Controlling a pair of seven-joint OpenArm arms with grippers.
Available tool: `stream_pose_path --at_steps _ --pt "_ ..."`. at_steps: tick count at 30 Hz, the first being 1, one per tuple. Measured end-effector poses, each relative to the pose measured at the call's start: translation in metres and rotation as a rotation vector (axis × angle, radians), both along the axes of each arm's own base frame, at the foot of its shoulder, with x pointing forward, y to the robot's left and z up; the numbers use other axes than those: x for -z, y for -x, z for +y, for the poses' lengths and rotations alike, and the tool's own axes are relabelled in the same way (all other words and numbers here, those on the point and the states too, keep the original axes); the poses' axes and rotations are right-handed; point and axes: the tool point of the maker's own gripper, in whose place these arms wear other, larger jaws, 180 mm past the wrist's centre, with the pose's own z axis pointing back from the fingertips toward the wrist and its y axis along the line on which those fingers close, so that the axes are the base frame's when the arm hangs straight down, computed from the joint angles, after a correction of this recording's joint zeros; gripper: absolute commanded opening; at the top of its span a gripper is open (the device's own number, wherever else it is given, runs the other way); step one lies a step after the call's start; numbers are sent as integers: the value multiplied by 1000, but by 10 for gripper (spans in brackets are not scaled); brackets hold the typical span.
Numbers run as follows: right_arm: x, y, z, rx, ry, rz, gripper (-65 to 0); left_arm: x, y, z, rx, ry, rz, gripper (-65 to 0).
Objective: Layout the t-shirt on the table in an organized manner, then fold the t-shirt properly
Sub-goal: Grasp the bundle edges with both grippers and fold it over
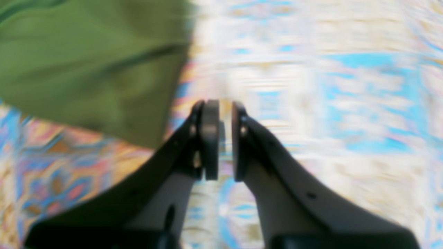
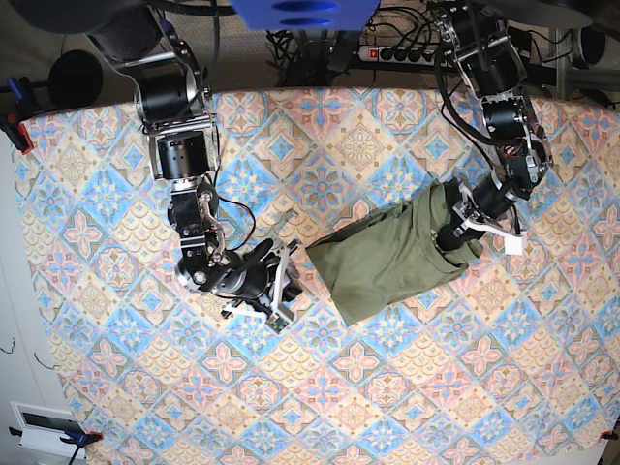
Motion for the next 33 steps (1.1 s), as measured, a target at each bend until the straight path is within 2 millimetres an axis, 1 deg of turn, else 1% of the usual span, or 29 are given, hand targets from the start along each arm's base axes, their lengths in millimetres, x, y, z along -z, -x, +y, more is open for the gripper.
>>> stream_pose_path --at_steps 3,4,5,7,8,10,11,12,13,16,18,19,21,23,27,29,30,31,33 --pt "-20 -10 5 -1 -21 -51 -584 0 -2 -8 29 -11 -1 -614" --pt "-25 -13 4 3 -28 -68 -584 1 -2 -12 41 -12 0 -600" --pt "-26 -15 1 17 -23 -74 -584 0 -3 -13 45 -9 -1 -571" --pt "-18 -10 -3 25 -18 -57 -584 -3 -7 -16 50 -4 -5 -497" --pt "-11 -4 -4 24 -12 -39 -584 -5 -9 -15 48 -3 -11 -454" --pt "10 13 -1 -7 32 9 -585 -7 -11 -13 42 -6 -19 -367" --pt "18 23 6 -45 55 28 -586 -7 -10 -12 43 -8 -18 -327" --pt "21 30 15 -80 62 30 -586 -6 -9 -11 42 -10 -15 -298" --pt "20 33 26 -111 55 21 -586 -6 -9 -11 42 -10 -15 -286" --pt "19 43 46 -158 28 16 -586 -7 -10 -11 39 -8 -18 -285" --pt "26 51 47 -172 41 35 -586 -7 -10 -10 37 -7 -22 -282" --pt "30 54 46 -173 47 44 -586 -10 -10 -6 21 10 -27 -279" --pt "33 54 39 -169 64 48 -586 -20 -12 9 -53 70 -69 -278" --pt "31 49 36 -160 76 37 -586 -27 -12 26 -108 93 -92 -278" --pt "28 49 40 -164 63 33 -586 -38 -9 47 -125 49 -112 -278" --pt "22 50 42 -173 58 16 -586 -52 -5 53 -134 20 -152 -285" --pt "17 48 42 -174 59 0 -586 -58 1 50 -114 -15 -160 -285" --pt "12 45 42 -174 62 -17 -586 -66 7 41 -65 -48 -174 -286" --pt "2 39 44 -170 52 -48 -586 -85 16 14 47 -107 -211 -286"
